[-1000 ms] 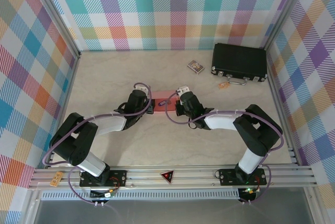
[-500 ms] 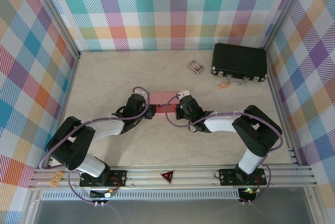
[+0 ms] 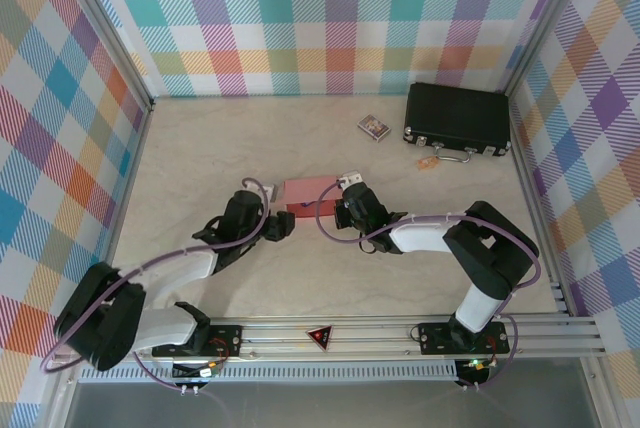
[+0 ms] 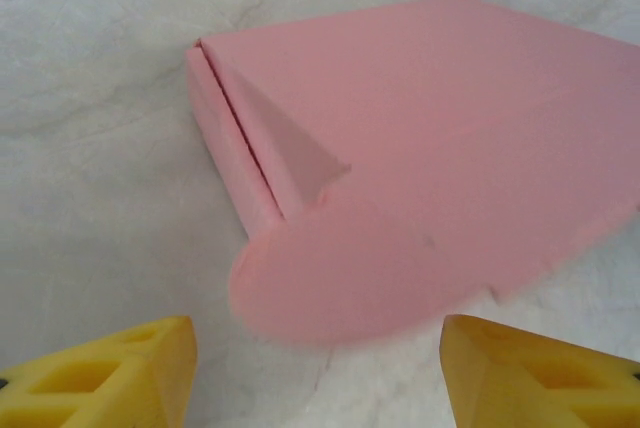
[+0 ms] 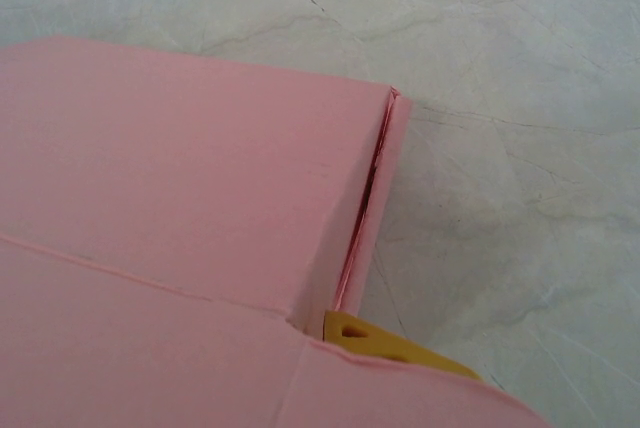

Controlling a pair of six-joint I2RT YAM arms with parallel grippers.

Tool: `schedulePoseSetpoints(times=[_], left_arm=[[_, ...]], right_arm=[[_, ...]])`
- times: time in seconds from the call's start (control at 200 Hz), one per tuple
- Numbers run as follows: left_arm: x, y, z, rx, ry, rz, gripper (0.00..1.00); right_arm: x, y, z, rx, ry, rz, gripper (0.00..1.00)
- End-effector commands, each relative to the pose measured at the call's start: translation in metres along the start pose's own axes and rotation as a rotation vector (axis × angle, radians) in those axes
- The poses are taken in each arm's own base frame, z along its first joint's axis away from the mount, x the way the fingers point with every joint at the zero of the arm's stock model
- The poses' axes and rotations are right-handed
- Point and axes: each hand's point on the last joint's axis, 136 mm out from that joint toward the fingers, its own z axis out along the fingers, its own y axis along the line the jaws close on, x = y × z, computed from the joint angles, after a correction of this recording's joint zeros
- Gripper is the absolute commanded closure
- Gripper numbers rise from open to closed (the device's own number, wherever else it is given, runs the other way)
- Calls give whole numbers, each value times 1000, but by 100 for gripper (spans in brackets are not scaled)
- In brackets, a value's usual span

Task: Fold the paper box

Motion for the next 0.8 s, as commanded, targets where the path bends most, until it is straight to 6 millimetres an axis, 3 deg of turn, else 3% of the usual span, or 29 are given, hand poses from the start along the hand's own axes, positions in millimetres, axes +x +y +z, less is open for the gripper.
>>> schedulePoseSetpoints(times=[0.0,0.2,0.325,0.485,0.625,0.795], left_arm=[[5,-7,-20,40,-12,22,32],[-20,-11,-61,58,-132,-5,33],[-38,-4,-66,-8,-155,-48,32],[-59,-2,-43,-71,-69,-95,37],[-88,-7,-23,-73,-66,-136,40],[-94,0,16,-100,49,-165,40]], right_arm=[[26,-3,1,14,67,-4,95],[26,-2,2,11,69,-5,95],[26,-1,2,8,71,-6,95],[26,-1,3,8,74,-11,95],[27,0,3,10,79,-13,95],[28,-1,2,12,83,-15,94]])
